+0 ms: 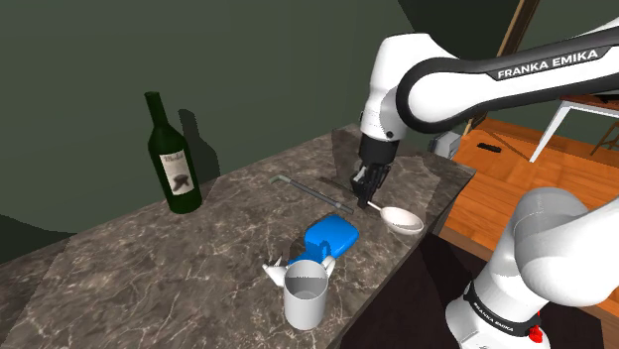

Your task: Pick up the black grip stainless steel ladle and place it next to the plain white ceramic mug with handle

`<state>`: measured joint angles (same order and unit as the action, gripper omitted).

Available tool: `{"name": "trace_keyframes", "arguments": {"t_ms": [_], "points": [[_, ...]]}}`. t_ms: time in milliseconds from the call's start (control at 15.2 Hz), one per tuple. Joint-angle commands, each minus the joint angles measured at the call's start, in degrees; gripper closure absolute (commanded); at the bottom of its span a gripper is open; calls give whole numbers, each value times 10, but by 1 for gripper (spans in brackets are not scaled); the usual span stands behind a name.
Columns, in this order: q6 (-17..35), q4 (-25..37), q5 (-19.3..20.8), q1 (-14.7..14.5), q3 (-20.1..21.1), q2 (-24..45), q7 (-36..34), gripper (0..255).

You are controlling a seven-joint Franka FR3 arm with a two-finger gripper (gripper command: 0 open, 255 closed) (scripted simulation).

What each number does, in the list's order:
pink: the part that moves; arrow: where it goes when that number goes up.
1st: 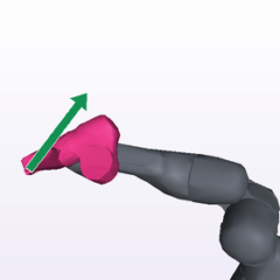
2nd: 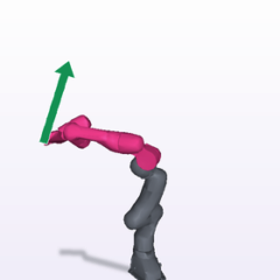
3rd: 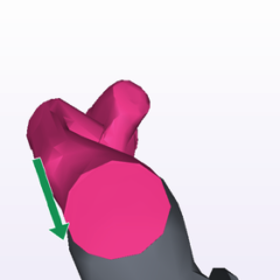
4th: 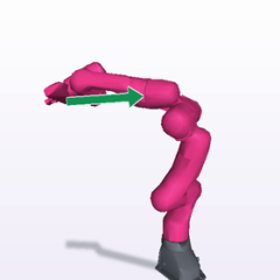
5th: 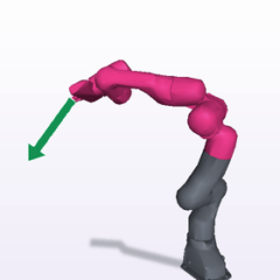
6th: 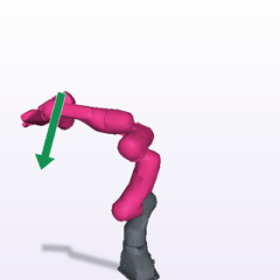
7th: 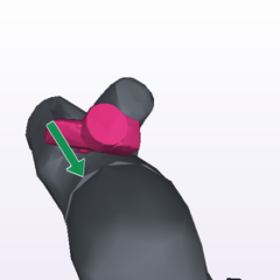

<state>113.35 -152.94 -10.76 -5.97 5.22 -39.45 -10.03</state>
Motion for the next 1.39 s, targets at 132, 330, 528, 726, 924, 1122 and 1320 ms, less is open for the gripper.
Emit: {"name": "trace_keyframes", "arguments": {"t_ms": [132,330,528,726,924,1122,1320], "points": [[34,-26,-4,-2,2,8,4,255],[62,-43,-7,-3,4,18,7,255],[90,-59,-11,-4,6,31,10,255],[119,-75,-14,-6,7,45,14,255],[150,-88,-19,-7,9,62,18,255],[170,-97,-22,-9,9,74,21,255],[170,-97,-22,-9,9,74,21,255]]}}
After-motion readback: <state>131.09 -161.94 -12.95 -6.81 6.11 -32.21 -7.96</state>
